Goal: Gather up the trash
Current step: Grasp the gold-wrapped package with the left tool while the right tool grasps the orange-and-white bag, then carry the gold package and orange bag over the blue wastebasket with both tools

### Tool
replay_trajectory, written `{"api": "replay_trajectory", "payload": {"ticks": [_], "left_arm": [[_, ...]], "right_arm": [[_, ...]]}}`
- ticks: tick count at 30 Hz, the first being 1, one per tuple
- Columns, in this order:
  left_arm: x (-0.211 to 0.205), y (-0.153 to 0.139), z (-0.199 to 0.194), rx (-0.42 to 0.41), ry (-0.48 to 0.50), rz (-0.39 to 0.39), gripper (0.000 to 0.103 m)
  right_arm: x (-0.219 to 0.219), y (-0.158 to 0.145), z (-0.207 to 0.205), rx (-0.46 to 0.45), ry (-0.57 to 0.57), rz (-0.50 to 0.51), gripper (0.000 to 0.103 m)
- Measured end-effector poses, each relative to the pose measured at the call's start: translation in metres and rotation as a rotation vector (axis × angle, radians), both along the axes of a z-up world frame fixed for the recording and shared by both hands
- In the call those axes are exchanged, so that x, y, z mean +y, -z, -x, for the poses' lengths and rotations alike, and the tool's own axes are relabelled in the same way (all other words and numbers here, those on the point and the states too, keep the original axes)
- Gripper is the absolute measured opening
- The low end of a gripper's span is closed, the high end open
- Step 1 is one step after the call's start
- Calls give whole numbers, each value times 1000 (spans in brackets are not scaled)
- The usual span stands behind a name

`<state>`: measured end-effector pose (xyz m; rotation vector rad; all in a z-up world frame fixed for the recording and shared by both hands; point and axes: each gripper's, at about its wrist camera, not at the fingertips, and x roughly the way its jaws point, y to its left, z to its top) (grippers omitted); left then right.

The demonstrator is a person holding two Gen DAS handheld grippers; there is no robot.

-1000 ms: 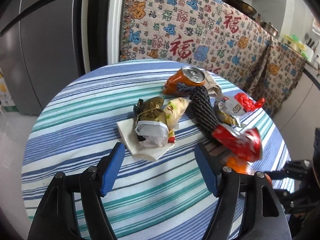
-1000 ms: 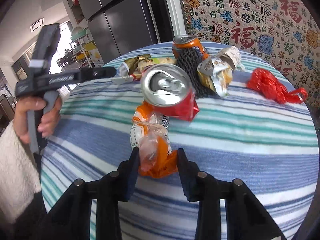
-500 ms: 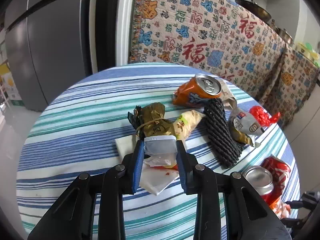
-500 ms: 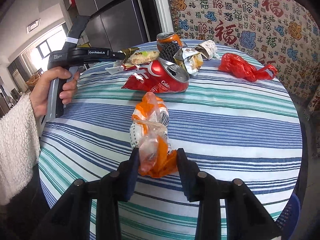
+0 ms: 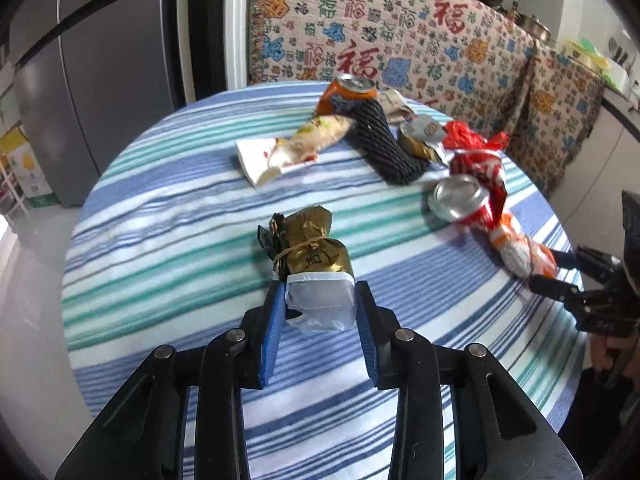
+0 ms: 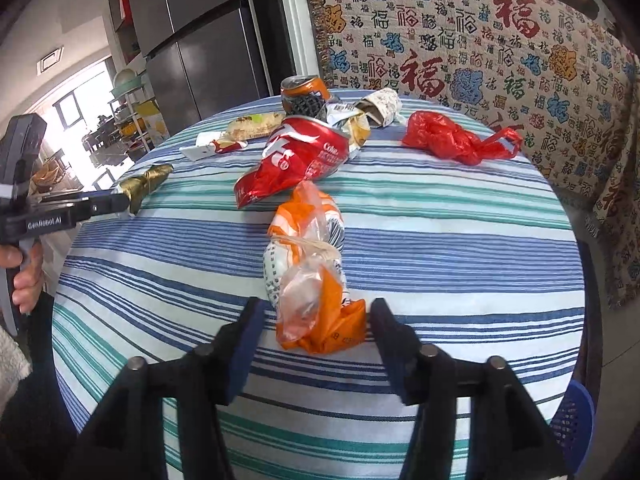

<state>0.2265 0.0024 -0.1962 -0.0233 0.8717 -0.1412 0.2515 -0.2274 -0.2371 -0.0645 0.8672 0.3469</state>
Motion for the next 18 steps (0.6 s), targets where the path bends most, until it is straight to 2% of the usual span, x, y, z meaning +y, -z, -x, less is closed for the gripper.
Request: {"api": "replay_trajectory", "payload": {"ticks": [2, 4, 6, 7, 10, 18], "left_arm": [[-4, 10, 1, 17, 8, 1, 49], [-6, 17, -3, 28, 1, -2, 70], [-8, 22, -6, 25, -18, -17, 77], [-10, 23, -10, 25, -19, -35, 83], [-19, 27, -19, 36, -25, -112, 92], [-13, 26, -24, 51, -31, -104, 93]], "right_arm": [[5, 5, -3, -4, -9, 31, 66], [13, 6, -6, -8, -21, 93, 66], [19, 6, -10, -7, -26, 139, 68], [19, 6, -12, -4, -24, 138, 68], [22, 6, -24, -4, -11, 141, 68], [21, 7, -38, -4, -21, 134, 68]]}}
